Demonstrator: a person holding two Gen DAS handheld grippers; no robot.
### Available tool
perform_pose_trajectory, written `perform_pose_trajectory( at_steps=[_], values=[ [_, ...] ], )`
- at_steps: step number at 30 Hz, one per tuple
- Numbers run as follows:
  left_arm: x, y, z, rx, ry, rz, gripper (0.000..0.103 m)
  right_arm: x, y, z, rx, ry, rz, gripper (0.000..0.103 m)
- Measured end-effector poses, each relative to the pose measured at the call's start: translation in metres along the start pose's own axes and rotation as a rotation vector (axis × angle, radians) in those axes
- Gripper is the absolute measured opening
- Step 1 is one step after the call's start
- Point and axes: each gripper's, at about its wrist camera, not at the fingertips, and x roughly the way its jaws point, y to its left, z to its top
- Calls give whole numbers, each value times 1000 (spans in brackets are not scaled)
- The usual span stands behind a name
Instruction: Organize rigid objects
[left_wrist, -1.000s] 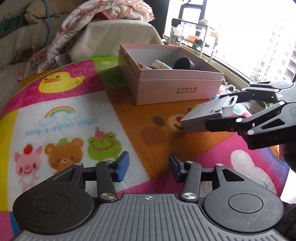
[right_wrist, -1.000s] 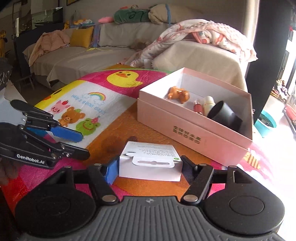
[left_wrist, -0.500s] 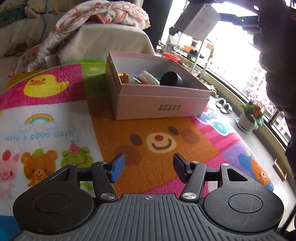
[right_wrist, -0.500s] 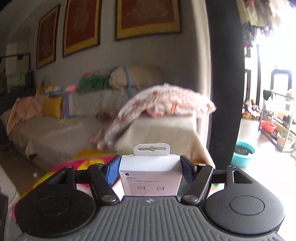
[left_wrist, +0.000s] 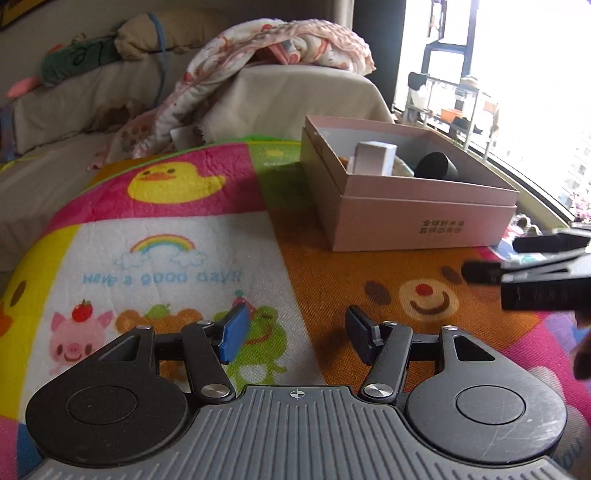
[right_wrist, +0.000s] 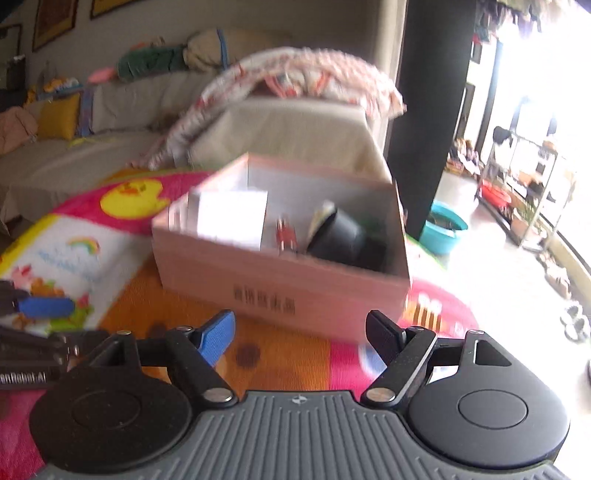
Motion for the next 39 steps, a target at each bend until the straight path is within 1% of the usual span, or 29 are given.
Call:
perform_pose_trajectory(
  at_steps=[2,3,4,5,6,7,9,11,17,39],
  values=[
    [2,-8,-2,17,-24,30,63,14,-2,-14,39,75,3,79],
    [4,-9,-1,17,-26,27,63,13,-5,-18,84,49,1,85],
    [5,-10,-1,14,-25,18,64,14,-6,-19,122,47,-18,90],
    [6,-11,0,11,-25,13,65,17,-8,-19,143,54,-26,92],
    [7,-12,0,9,-26,13,66,20,-8,-21,171,51,-26,97],
    [8,-12,1,5,-25,12,67,22,-7,-21,176,47,-26,101],
    [10,-14,2,-3,-25,16,70,25,-3,-20,154,58,-37,103],
    [12,-16,3,-5,-24,27,72,25,-3,-21,169,58,-42,103],
    [21,-22,8,-25,-24,56,79,21,-2,-27,192,11,-69,103],
    [21,-21,7,-32,-26,59,80,22,-5,-27,191,1,-65,103]
  ],
)
